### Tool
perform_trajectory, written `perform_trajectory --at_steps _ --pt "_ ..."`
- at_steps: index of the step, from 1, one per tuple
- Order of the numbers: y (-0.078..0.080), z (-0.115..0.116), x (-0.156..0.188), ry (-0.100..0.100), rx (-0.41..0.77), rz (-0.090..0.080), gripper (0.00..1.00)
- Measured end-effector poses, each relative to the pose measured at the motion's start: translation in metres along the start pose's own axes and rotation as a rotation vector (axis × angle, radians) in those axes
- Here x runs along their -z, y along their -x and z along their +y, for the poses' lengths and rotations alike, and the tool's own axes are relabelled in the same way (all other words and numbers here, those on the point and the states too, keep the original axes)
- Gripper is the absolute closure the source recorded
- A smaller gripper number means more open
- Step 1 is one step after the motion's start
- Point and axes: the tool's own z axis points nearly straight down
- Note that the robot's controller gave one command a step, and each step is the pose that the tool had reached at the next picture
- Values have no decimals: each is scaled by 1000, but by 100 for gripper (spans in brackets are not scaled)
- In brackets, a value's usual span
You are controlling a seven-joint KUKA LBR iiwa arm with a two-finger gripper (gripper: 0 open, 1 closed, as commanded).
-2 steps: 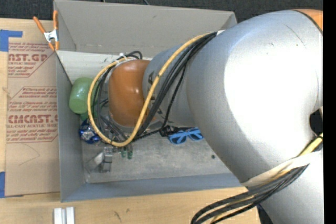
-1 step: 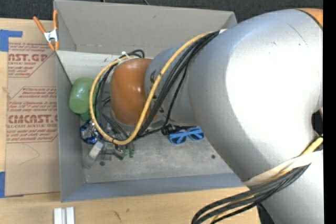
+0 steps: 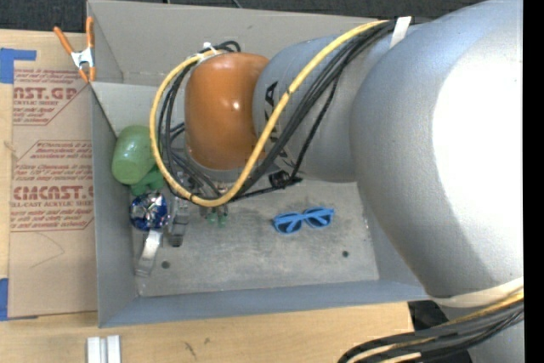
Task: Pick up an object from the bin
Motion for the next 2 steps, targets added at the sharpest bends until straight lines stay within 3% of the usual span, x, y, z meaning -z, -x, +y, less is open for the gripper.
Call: perform_trajectory --at_steps 1,2 --pt "-2 -1 -4 -3 -1 6 0" --pt "-20 7 -76 -6 64 10 0"
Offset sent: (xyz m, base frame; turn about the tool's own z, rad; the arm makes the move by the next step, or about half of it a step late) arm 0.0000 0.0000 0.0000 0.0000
